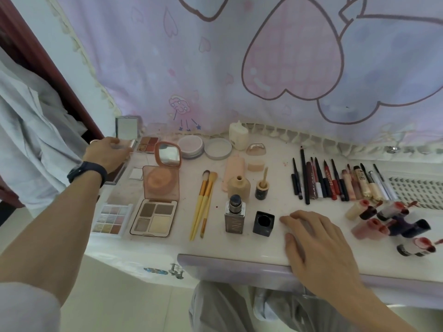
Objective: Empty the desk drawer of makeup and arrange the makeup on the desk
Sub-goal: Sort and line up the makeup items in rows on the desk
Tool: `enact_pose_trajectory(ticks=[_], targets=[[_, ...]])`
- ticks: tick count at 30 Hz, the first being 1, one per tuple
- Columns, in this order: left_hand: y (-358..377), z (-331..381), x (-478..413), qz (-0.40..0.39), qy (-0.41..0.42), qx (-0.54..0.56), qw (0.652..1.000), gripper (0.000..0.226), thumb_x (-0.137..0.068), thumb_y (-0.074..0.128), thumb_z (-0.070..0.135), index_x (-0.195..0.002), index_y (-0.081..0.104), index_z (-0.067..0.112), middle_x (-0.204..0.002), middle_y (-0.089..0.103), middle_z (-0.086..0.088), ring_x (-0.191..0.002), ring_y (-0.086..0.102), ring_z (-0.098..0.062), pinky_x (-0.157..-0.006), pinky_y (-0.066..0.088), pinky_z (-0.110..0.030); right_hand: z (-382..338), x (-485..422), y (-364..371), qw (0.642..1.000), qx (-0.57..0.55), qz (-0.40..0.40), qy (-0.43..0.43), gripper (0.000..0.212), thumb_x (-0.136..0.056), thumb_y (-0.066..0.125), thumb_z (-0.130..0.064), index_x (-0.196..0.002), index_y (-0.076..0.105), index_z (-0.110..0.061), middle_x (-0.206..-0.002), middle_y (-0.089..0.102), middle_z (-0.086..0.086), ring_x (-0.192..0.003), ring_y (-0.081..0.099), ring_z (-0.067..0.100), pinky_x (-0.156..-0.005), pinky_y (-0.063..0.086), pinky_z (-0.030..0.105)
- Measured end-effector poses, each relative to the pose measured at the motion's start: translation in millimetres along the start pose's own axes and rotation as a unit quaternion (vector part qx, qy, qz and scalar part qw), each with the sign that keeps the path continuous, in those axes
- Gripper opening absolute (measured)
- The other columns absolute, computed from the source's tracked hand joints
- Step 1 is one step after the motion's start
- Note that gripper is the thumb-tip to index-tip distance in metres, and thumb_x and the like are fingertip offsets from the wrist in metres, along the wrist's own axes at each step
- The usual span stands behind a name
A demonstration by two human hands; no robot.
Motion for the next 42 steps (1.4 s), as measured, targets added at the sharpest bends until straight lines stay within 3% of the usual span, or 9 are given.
enact_pose_trajectory(ticks=[6,13,15,20,24,29,36,39,42], targets=[[1,1,0,-0.010,0.003,-0.002,1.000,0.053,-0.088,0.052,0.049,-0.132,0.061,0.023,-0.123,0.063,-0.019,-0.100,0.062,-0.039,-0.089,0.055,-0.048,2,2,3,1.000,0.001,0.005,-0.005,0.042,-0.097,0.042,-0.035,-0.126,0.068,-0.019,-0.128,0.063,0.003,-0.122,0.057,0.025,-0.097,0.048,0.041],[-6,-11,-2,-0.012,0.011,0.018,1.000,0.057,-0.089,0.048,0.053,-0.136,0.059,0.024,-0.131,0.059,-0.022,-0.112,0.059,-0.041,-0.093,0.050,-0.046,2,1,4,1.000,0.011,0.007,-0.008,0.046,-0.097,0.043,-0.035,-0.134,0.067,-0.020,-0.136,0.063,0.004,-0.130,0.056,0.025,-0.103,0.046,0.044],[-15,-21,1,0.005,0.011,0.020,1.000,0.059,-0.088,0.047,0.052,-0.135,0.058,0.019,-0.124,0.060,-0.025,-0.108,0.059,-0.042,-0.088,0.049,-0.046,2,1,4,1.000,0.010,0.007,-0.009,0.046,-0.097,0.043,-0.035,-0.134,0.067,-0.021,-0.136,0.063,0.004,-0.130,0.056,0.025,-0.103,0.046,0.044],[-29,-35,19,-0.035,-0.029,0.015,0.999,0.078,-0.070,0.057,0.060,-0.134,0.055,0.016,-0.126,0.060,-0.019,-0.108,0.059,-0.038,-0.089,0.048,-0.044,-1,1,2,1.000,0.007,0.015,-0.006,0.046,-0.096,0.043,-0.034,-0.131,0.068,-0.020,-0.135,0.064,0.005,-0.127,0.057,0.026,-0.100,0.047,0.045],[-30,-28,36,-0.074,-0.016,-0.025,0.997,0.093,-0.059,0.059,0.074,-0.132,0.057,0.017,-0.126,0.062,-0.018,-0.116,0.057,-0.038,-0.100,0.048,-0.045,-3,1,-1,1.000,0.005,0.019,-0.005,0.044,-0.094,0.046,-0.032,-0.129,0.070,-0.019,-0.133,0.065,0.005,-0.125,0.059,0.027,-0.099,0.047,0.045],[-28,-19,39,-0.079,-0.009,-0.094,0.992,0.076,-0.060,0.062,0.076,-0.115,0.065,0.025,-0.118,0.065,-0.018,-0.114,0.056,-0.038,-0.101,0.046,-0.045,-3,1,-2,1.000,0.008,0.008,0.002,0.047,-0.095,0.041,-0.035,-0.130,0.069,-0.020,-0.134,0.065,0.004,-0.126,0.058,0.026,-0.100,0.046,0.044],[-25,-32,28,-0.103,-0.057,-0.020,0.993,0.086,-0.066,0.079,0.065,-0.137,0.055,0.021,-0.143,0.046,-0.019,-0.130,0.045,-0.037,-0.110,0.040,-0.049,-5,0,-4,1.000,0.005,0.017,0.007,0.046,-0.095,0.042,-0.035,-0.128,0.070,-0.019,-0.132,0.066,0.004,-0.124,0.060,0.026,-0.099,0.047,0.044],[-24,-30,31,-0.111,-0.036,-0.026,0.993,0.080,-0.060,0.074,0.070,-0.124,0.063,0.023,-0.120,0.063,-0.010,-0.111,0.055,-0.033,-0.097,0.046,-0.041,-5,1,-4,1.000,0.005,0.011,0.006,0.046,-0.095,0.042,-0.035,-0.128,0.070,-0.019,-0.133,0.066,0.003,-0.124,0.059,0.026,-0.100,0.046,0.043],[-24,-31,33,-0.075,-0.029,-0.015,0.997,0.058,-0.067,0.078,0.065,-0.106,0.060,0.026,-0.098,0.060,-0.002,-0.090,0.053,-0.026,-0.079,0.043,-0.035,-4,1,-4,1.000,0.001,0.010,0.009,0.046,-0.095,0.043,-0.035,-0.129,0.070,-0.020,-0.132,0.065,0.003,-0.124,0.059,0.025,-0.100,0.046,0.042]])
Point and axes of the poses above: each hand's wrist, its own x-axis away from the middle knuckle, its own y-axis out of the palm, z = x × y, the point moved 2 cm from there along -x, towards the middle knuckle
